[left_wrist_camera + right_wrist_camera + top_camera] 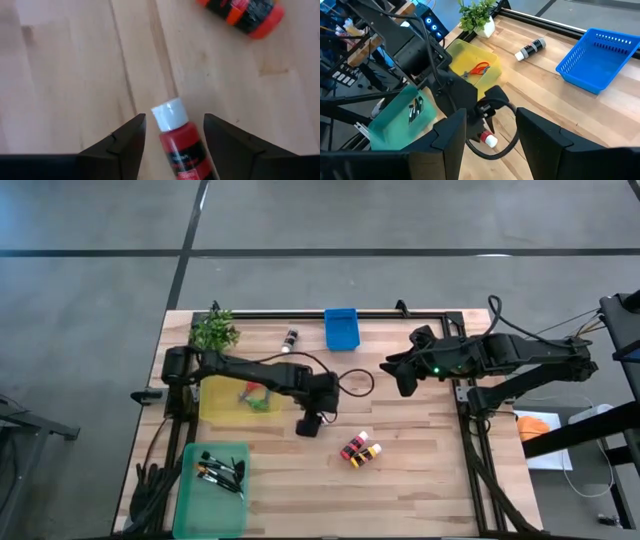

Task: Pick & Place Paint Supplies
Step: Put the red paint bottle into the blue bin

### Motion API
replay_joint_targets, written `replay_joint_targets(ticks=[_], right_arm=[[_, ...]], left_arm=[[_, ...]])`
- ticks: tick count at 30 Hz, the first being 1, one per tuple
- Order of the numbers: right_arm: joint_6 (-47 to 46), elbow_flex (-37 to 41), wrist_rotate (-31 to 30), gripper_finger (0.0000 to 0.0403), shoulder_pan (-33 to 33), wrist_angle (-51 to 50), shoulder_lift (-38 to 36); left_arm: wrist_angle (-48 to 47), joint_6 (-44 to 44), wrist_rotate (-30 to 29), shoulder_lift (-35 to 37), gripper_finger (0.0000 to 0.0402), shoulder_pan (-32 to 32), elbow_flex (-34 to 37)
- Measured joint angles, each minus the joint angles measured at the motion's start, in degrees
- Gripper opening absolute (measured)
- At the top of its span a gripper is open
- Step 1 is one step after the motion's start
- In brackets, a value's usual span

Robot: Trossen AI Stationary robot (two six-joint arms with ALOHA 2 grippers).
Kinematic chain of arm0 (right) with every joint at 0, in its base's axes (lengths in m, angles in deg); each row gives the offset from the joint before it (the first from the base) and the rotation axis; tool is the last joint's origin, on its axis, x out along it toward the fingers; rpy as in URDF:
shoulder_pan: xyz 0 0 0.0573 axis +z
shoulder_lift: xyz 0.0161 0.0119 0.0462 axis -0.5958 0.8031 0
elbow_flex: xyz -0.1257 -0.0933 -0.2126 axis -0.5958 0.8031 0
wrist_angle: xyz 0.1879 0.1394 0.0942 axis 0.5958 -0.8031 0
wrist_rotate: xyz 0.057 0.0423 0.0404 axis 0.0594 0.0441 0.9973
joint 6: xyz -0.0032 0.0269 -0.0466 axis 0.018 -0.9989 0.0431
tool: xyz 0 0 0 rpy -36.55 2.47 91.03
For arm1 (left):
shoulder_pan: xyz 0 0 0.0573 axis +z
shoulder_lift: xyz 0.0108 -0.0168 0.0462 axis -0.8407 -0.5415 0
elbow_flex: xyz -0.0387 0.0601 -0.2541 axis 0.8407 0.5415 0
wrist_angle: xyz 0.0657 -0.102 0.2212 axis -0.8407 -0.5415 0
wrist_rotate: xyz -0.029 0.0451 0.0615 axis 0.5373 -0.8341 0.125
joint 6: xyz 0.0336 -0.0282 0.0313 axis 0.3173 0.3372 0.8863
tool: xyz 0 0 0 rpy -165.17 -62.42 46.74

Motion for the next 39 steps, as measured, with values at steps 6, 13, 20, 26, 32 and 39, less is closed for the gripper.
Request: replay_joint_targets(ticks=[6,13,20,26,32,39], right_arm=[[0.98,0.06,0.1,0.0171,-0.02,-0.01,0.0],[1.47,0.08,0.1,0.0171,-0.04,-0.02,-0.07],[1.44,0.08,0.1,0.0171,-0.04,-0.1,-0.15],[1.44,0.08,0.1,0.0171,-0.04,-0.25,-0.15],[1.47,0.08,0.09,0.0171,-0.04,-0.25,-0.15],[1.47,0.08,0.07,0.0171,-0.04,-0.25,-0.17]], left_arm=[[4.79,-3.38,-0.7,-1.16,0.0221,-0.05,2.61],[7.72,-7.67,-1.72,-3.85,0.0221,-0.08,2.82],[7.46,-10.32,-1.94,-4.79,0.022,-0.08,3.02],[6.93,-13.82,-1.94,-4.81,0.0192,-0.13,3.09],[7.0,-15.58,-1.91,-4.81,0.014,-0.13,3.09],[9.67,-15.57,1.2,-4.81,0.0121,-0.14,3.09]])
